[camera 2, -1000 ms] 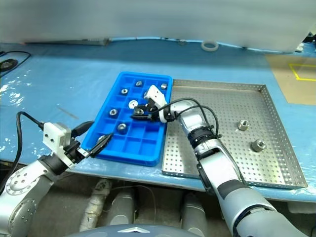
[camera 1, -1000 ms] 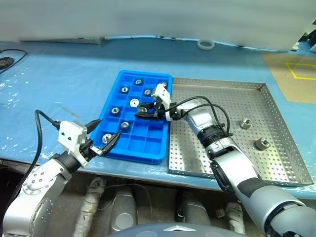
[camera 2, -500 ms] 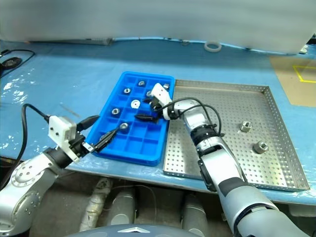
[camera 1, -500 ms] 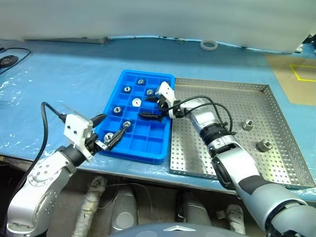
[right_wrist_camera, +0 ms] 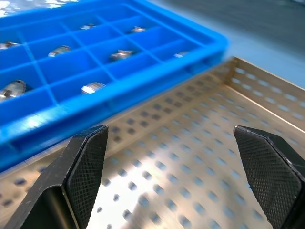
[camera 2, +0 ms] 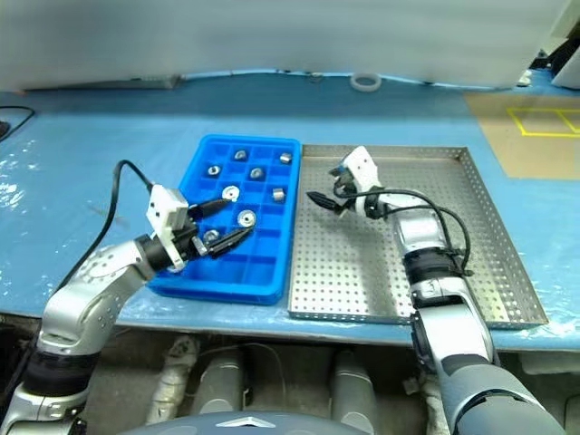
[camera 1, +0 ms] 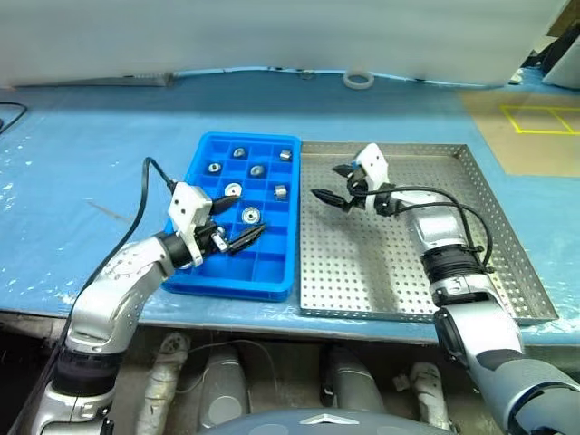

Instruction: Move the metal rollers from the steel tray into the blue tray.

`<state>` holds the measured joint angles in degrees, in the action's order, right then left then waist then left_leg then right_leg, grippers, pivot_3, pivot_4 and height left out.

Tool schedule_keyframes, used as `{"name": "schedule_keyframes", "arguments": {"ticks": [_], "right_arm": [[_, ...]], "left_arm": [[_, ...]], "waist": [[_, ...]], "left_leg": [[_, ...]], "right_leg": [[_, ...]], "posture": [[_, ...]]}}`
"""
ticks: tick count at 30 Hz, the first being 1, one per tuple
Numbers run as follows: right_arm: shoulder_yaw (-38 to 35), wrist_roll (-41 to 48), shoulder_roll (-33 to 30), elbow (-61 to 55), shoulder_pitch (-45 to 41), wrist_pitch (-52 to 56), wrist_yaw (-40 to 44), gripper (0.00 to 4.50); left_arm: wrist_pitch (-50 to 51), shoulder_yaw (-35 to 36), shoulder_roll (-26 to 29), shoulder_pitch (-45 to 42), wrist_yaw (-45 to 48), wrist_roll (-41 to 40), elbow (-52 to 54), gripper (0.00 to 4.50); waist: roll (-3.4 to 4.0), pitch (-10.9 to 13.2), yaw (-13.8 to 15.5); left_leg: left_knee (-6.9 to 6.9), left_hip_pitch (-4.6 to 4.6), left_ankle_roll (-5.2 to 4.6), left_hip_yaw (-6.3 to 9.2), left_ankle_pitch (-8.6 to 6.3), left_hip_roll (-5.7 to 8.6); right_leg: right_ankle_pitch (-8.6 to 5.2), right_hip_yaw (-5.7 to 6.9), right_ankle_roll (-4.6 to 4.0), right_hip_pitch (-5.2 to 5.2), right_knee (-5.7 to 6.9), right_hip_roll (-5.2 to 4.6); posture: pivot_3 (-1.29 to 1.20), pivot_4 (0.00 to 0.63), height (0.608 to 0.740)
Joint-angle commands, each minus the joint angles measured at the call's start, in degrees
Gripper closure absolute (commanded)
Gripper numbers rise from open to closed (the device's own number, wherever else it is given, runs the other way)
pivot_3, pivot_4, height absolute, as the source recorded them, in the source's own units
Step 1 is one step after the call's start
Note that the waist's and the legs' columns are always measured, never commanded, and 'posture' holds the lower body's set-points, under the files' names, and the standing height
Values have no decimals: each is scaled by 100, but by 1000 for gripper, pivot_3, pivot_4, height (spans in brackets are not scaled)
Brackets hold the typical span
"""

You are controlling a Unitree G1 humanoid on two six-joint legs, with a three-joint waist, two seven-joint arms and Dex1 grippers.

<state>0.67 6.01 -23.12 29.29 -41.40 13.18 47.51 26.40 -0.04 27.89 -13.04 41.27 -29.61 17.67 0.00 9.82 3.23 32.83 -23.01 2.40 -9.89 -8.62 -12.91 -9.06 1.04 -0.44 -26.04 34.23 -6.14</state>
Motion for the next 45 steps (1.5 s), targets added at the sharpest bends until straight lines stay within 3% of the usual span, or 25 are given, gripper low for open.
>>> {"name": "schedule_keyframes", "arguments": {"ticks": [1, 9, 19, 29, 45], "right_arm": [[-278, 186, -167, -716, 269, 283, -248, 67], [-600, 357, -521, -1832, 1077, 917, -636, 67], [-954, 535, -856, -2637, 1832, 1347, -955, 67], [-969, 629, -928, -2798, 1909, 1449, -1063, 67], [-809, 628, -933, -2775, 1868, 1441, -947, 67]], "left_arm": [[-278, -156, -37, -286, 336, 119, -321, 0], [-663, -475, -273, -863, 860, 344, -1131, 0], [-905, -637, -529, -1259, 1274, 526, -1744, 0], [-972, -659, -650, -1416, 1430, 631, -1942, 0], [-901, -608, -653, -1287, 1365, 645, -1759, 0]], "waist": [[0, 0, -100], [-1, 0, -397], [-2, 0, -555], [-3, 0, -718], [-3, 0, -717]], "left_leg": [[2, 1, 0, 0, 0, 0], [20, 13, 1, -10, 1, 5], [26, 10, 0, -12, 1, 6], [28, 5, -2, -13, -1, 4], [29, 4, -3, -13, -1, 3]], "right_leg": [[0, -1, 0, 0, 3, 0], [-19, -31, 32, -12, 33, 5], [-25, -49, 42, -17, 34, 17], [-26, -48, 44, -24, 30, 28], [-27, -45, 45, -27, 28, 37]], "posture": [[-210, 150, 740], [-326, 150, 740], [-408, 150, 740], [-413, 150, 740], [-399, 150, 740]]}}
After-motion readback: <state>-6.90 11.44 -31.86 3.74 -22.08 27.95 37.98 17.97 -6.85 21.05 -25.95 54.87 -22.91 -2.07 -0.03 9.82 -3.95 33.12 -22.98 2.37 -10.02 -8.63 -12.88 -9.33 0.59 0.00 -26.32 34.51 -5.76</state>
